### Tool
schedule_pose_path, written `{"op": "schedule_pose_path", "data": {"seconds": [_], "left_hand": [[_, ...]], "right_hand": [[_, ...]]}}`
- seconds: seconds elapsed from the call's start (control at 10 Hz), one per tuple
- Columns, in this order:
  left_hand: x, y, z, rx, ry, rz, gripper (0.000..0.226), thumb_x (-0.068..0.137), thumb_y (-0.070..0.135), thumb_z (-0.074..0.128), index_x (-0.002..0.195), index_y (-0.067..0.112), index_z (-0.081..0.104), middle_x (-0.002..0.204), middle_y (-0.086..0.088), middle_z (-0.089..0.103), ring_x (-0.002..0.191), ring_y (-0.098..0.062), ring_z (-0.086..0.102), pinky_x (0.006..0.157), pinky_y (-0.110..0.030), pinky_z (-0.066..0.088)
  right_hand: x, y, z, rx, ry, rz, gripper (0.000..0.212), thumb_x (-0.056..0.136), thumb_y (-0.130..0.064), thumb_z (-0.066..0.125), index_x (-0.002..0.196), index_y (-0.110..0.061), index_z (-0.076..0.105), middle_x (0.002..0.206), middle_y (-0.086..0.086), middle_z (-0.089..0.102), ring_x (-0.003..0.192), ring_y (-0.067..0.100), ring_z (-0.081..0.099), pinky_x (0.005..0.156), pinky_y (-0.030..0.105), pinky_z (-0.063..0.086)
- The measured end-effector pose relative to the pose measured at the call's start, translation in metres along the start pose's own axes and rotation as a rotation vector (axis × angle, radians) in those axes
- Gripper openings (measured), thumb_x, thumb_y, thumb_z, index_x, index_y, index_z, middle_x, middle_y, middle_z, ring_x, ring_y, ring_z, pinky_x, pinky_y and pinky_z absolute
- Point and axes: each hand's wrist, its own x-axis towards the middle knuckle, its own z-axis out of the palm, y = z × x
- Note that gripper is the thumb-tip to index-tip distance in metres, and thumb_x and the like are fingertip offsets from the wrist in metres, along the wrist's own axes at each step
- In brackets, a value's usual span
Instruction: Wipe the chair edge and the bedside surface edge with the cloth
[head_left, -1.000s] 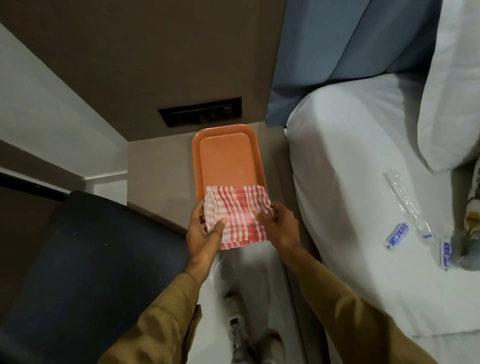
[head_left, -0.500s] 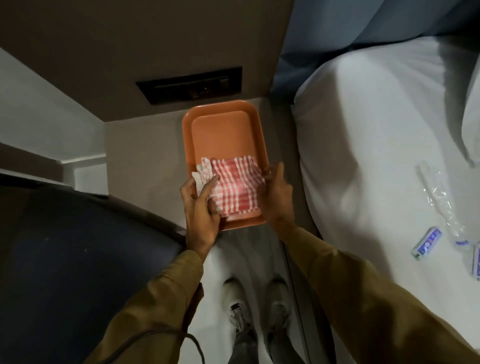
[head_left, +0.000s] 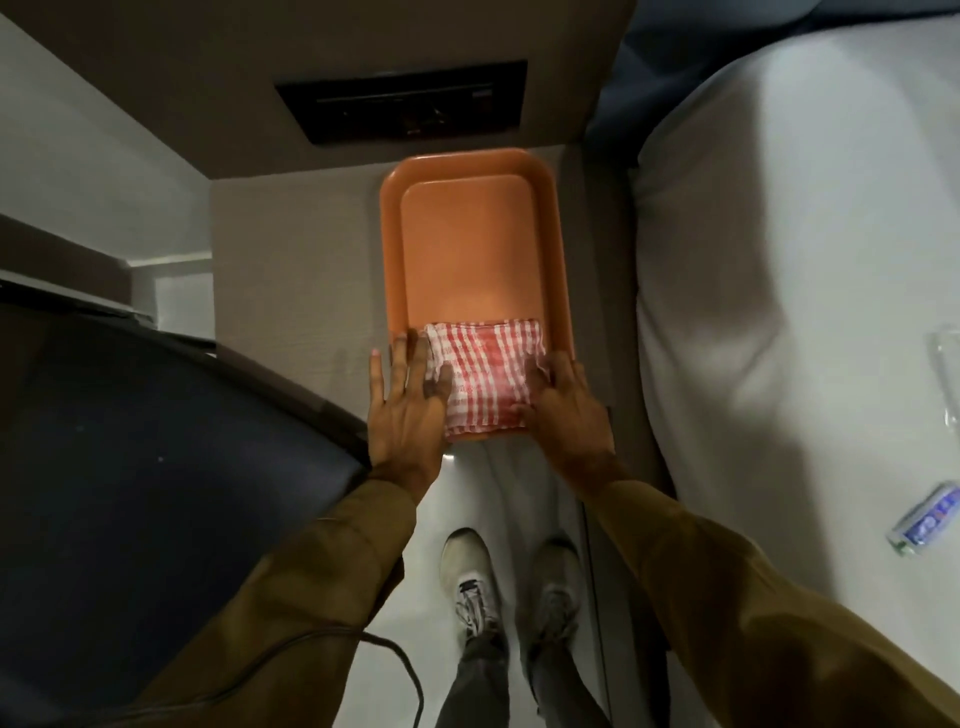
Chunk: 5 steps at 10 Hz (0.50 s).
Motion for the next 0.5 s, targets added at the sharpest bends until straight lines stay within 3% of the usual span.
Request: {"op": "schedule_pose_path", "data": {"seconds": [0.2,0.3,0.4,0.5], "left_hand": [[0.003,-0.003,0.022,-0.018,-0.076,0.037,0.108,0.107,0.070,0.051,0.176,0.020,-0.015,0.182,-0.018,-0.027,0.170,-0.044,-0.022,0.129,-0.061,-0.021],[0.004,-0.005,0.024,-0.084,-0.002,0.065,0.101,0.111,0.065,0.043,0.175,0.015,-0.016,0.184,-0.017,-0.019,0.172,-0.040,-0.017,0.133,-0.055,-0.020],[-0.004,-0.011,0.010,-0.165,0.063,0.065,0.084,0.116,0.053,0.028,0.175,0.013,-0.016,0.186,-0.013,-0.007,0.174,-0.031,-0.008,0.136,-0.047,-0.018],[-0.007,-0.013,-0.004,-0.222,0.132,0.022,0.080,0.113,0.056,0.012,0.176,0.012,-0.010,0.187,-0.012,0.001,0.175,-0.027,0.000,0.141,-0.048,-0.010]], "right_hand": [[0.005,-0.001,0.005,-0.021,-0.090,-0.001,0.078,0.101,-0.035,0.064,0.161,-0.010,0.021,0.157,0.010,0.026,0.149,0.033,0.031,0.105,0.055,0.056],[-0.001,-0.005,-0.003,0.039,-0.088,-0.001,0.068,0.105,-0.039,0.054,0.160,-0.012,0.024,0.157,0.009,0.027,0.148,0.032,0.033,0.108,0.056,0.053],[-0.009,-0.009,-0.020,0.114,-0.020,0.017,0.069,0.103,-0.058,0.039,0.158,-0.019,0.026,0.159,0.007,0.032,0.147,0.031,0.037,0.107,0.056,0.054],[-0.040,-0.013,-0.024,0.122,0.104,-0.010,0.070,0.098,-0.062,0.023,0.152,-0.020,0.038,0.153,0.007,0.045,0.136,0.027,0.052,0.100,0.048,0.060]]}}
